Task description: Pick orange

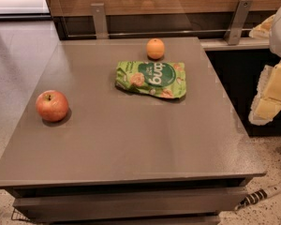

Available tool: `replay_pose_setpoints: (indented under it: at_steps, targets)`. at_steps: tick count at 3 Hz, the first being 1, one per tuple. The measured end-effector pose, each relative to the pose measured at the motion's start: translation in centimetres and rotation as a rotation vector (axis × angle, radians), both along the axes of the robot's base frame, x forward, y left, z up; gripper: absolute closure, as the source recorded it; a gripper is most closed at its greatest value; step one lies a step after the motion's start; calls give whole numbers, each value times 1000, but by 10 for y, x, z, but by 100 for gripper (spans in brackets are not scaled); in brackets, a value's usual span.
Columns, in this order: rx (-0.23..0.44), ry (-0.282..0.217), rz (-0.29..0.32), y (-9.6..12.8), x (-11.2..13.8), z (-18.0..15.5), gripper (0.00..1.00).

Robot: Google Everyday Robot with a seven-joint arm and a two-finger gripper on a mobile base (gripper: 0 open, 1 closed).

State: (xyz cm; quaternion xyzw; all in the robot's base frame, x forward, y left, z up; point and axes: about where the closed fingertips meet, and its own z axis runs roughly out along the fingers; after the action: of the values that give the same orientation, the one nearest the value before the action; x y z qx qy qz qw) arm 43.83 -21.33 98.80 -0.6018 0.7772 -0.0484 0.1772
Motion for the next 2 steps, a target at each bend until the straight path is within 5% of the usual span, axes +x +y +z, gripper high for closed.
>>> replay_pose_setpoints:
  at_steps: [1, 2]
  targets:
    - [1, -3, 0, 0, 1, 1, 0]
    - [126, -115, -43, -3, 58, 14, 0]
